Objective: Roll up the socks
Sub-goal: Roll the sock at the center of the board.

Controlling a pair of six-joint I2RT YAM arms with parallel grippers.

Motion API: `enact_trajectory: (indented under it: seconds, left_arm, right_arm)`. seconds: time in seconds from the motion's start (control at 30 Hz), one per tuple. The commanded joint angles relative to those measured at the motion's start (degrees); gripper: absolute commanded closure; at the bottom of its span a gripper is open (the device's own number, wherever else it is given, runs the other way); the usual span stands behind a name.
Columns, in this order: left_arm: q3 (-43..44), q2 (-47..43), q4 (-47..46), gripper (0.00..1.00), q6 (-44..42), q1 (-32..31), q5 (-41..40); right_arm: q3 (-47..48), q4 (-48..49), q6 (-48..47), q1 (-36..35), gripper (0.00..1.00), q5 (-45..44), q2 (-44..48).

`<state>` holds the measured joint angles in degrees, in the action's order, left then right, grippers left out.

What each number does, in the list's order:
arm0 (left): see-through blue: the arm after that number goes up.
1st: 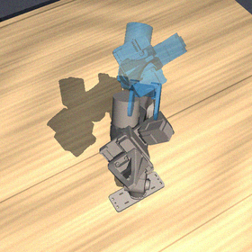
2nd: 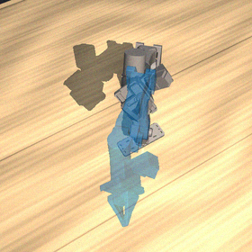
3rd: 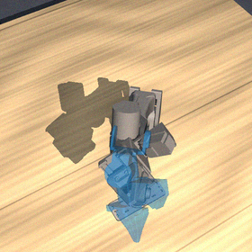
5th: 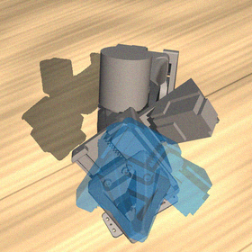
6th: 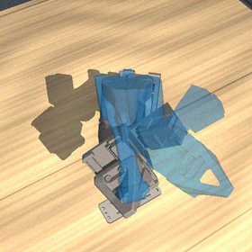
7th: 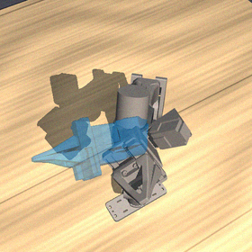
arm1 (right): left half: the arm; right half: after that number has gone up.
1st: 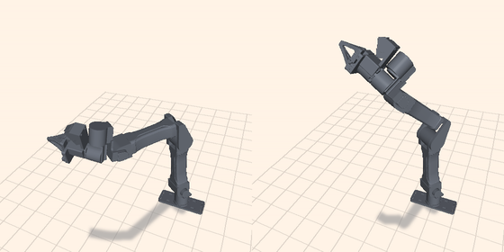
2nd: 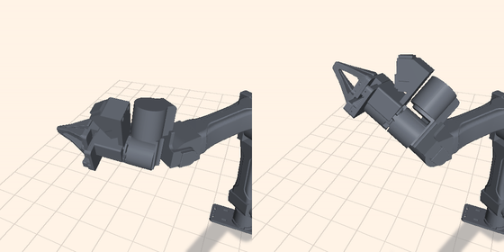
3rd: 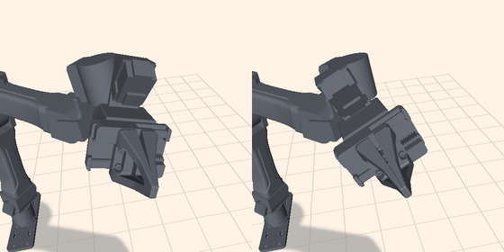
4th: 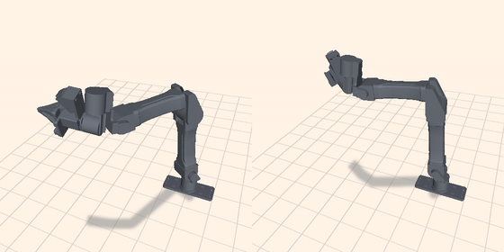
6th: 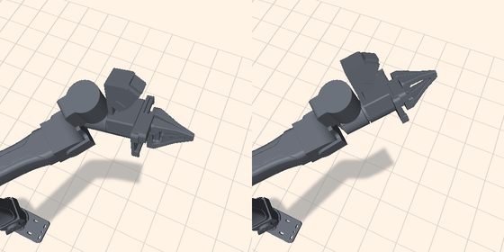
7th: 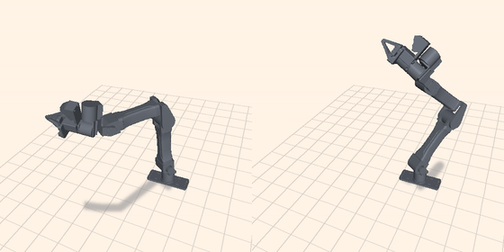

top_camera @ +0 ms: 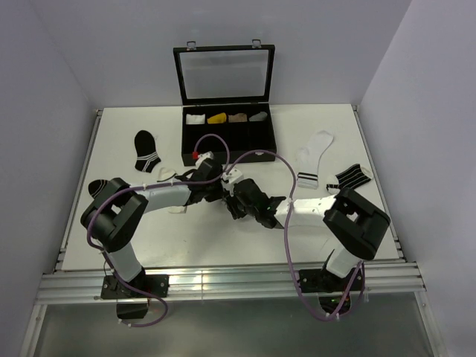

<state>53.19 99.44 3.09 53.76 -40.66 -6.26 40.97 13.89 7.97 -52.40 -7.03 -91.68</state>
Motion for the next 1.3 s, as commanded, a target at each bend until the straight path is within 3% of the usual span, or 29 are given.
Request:
enact_trajectory:
  seconds: [0.0, 0.07, 0.1, 0.23, 0.3, 0.37, 0.4, 0.43, 0.53, 0.67, 0.9, 1.27]
  left_arm:
    - [1.3, 1.5, 2.2, 1.0, -1.5, -0.5, 1.8]
    - [1.0, 1.2, 2.1, 1.0, -1.5, -0.5, 1.8]
    - [1.0, 1.0, 1.8, 1.0, -1.4, -0.5, 1.8]
    - [0.3, 0.0, 1.0, 0.96, -0.8, -0.5, 1.5]
    - [-1.0, -1.5, 0.3, 0.89, -0.4, -0.5, 0.6]
    - [-2.8, -3.6, -1.1, 0.65, 0.1, -0.4, -0.6]
    - [-3.4, -4.5, -1.6, 0.65, 0.3, -0.3, -0.9]
    - [-4.1, -5.1, -2.0, 0.51, 0.8, -0.2, -1.2]
    - [-6.7, -8.2, -2.6, 0.3, 2.7, 0.1, -3.7]
    - [-12.5, -12.8, -7.7, 0.23, 5.0, 0.1, -5.4]
    - [-17.5, -15.7, -16.1, 0.23, 5.5, 0.0, -3.2]
    - [-20.8, -13.7, -26.0, 0.21, 6.6, -0.3, -2.4]
  right_arm:
    - [3.4, -1.6, -0.3, -1.0, 0.52, -3.9, -2.5]
    - [4.2, -3.7, 0.7, -1.0, 0.58, -4.8, -3.5]
    - [4.5, -4.2, 1.1, -1.0, 0.7, -5.1, -4.2]
    - [5.2, -6.4, 3.0, -0.6, 1.0, -3.4, -4.6]
    - [5.4, -7.6, 4.6, 0.9, 1.0, 1.1, -4.3]
    - [5.6, -8.4, 6.7, 3.6, 1.0, 7.7, -3.4]
    - [5.6, -8.5, 7.5, 4.7, 1.0, 7.7, -3.4]
    - [5.4, -8.5, 8.4, 5.9, 1.0, 13.1, -2.9]
    - [5.8, -9.0, 11.9, 11.4, 1.0, 24.5, -2.7]
    - [8.8, -12.5, 13.9, 17.6, 1.0, 36.6, -5.5]
    - [11.8, -10.7, 20.3, 25.3, 1.0, 52.7, -11.2]
    - [13.4, -12.3, 21.4, 27.2, 1.0, 53.0, -16.2]
